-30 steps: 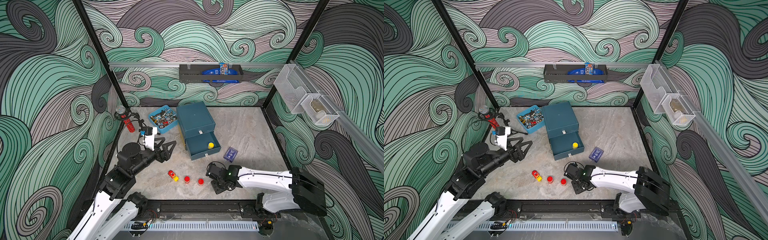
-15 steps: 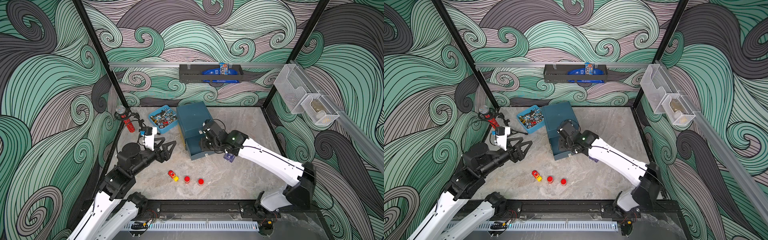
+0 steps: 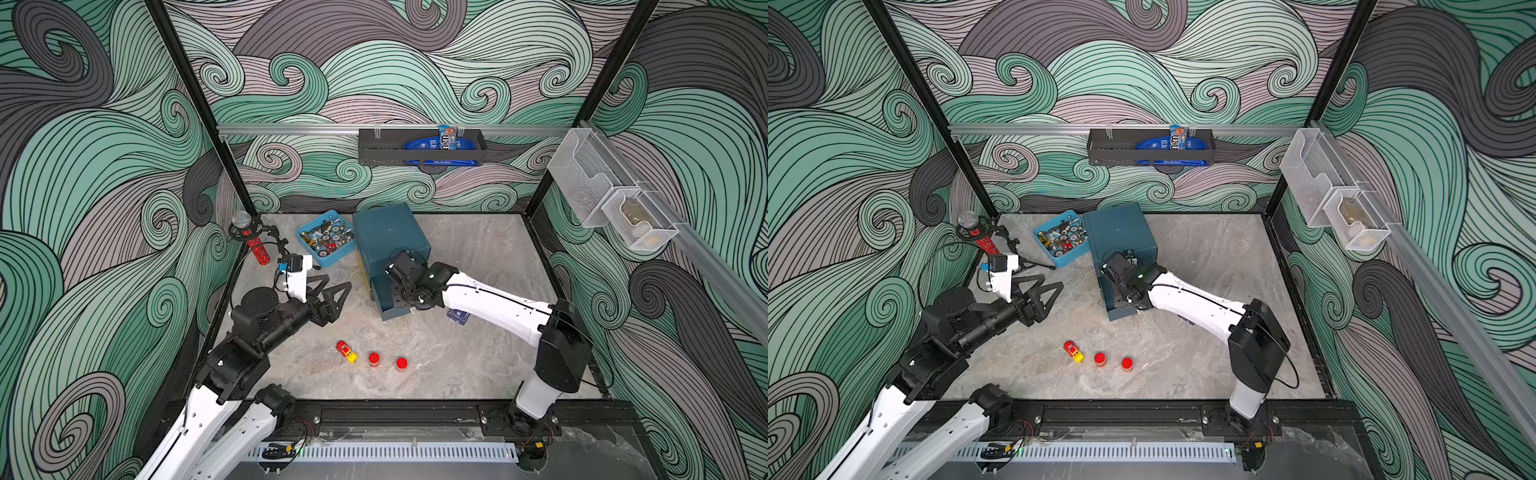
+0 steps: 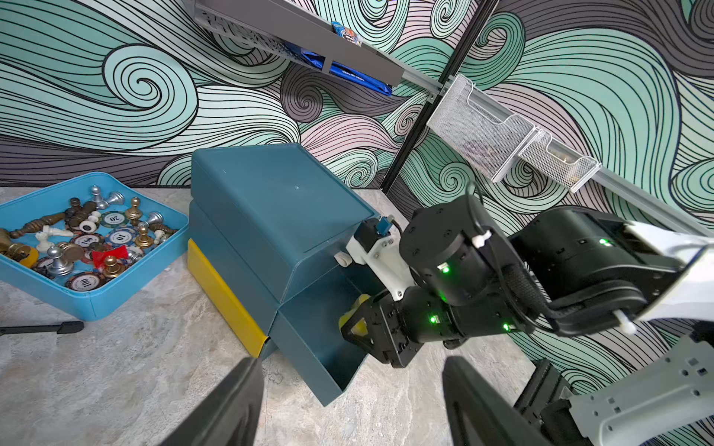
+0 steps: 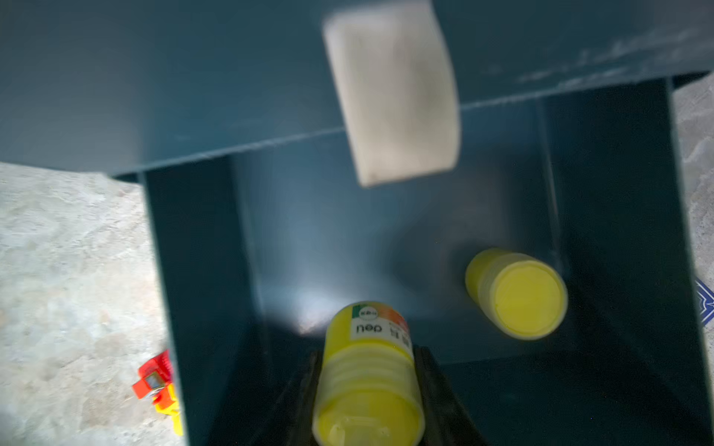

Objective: Put the paint cans in the drawer according to color
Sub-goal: Place the paint can in the drawer, then close the drawer in the storage box.

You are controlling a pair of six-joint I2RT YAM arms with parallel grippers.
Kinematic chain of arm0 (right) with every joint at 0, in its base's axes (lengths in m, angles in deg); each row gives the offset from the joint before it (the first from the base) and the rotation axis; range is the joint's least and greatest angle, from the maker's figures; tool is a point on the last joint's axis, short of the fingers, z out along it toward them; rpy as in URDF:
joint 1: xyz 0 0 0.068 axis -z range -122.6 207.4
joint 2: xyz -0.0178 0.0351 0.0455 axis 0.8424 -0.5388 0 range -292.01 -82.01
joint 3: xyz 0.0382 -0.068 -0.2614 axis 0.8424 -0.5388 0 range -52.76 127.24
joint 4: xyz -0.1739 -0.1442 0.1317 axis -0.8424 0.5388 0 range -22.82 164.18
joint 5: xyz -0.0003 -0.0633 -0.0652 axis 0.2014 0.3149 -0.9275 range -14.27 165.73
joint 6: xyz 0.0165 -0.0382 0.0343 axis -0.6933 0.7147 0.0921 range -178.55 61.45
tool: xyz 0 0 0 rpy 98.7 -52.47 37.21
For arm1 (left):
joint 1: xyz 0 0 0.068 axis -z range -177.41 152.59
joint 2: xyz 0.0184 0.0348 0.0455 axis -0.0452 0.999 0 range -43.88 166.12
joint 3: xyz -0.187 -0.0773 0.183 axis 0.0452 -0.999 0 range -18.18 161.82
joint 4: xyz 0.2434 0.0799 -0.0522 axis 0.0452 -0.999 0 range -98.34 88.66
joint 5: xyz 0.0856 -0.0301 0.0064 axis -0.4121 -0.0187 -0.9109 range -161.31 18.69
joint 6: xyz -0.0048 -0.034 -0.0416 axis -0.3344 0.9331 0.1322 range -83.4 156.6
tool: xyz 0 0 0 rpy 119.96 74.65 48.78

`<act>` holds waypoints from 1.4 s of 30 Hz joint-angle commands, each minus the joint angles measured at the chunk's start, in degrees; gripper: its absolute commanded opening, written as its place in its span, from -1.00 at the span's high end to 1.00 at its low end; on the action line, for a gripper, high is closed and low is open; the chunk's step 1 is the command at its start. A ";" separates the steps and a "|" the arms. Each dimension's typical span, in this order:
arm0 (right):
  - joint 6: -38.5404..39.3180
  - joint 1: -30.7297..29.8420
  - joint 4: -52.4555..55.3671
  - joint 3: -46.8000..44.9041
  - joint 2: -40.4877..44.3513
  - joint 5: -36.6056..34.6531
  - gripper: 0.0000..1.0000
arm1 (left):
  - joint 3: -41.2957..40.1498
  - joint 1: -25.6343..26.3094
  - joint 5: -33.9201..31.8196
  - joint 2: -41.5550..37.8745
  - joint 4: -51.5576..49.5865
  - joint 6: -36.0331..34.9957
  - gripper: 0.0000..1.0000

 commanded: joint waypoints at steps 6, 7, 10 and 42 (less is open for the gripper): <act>-0.44 2.04 -2.70 -1.42 -1.20 -1.08 0.50 | 2.17 0.29 0.02 -0.02 0.59 0.51 -0.52; -0.21 2.30 -2.69 -1.03 -1.38 -1.01 0.34 | 2.26 0.30 0.02 -0.12 0.57 0.50 -0.52; 0.42 2.78 -2.69 -0.09 -1.93 -0.60 -0.05 | 2.35 0.28 -0.07 -0.14 0.30 0.35 -0.52; -21.13 10.38 -43.10 -50.96 41.45 31.54 0.02 | 1.31 0.33 3.08 -0.39 -0.58 -2.15 -0.52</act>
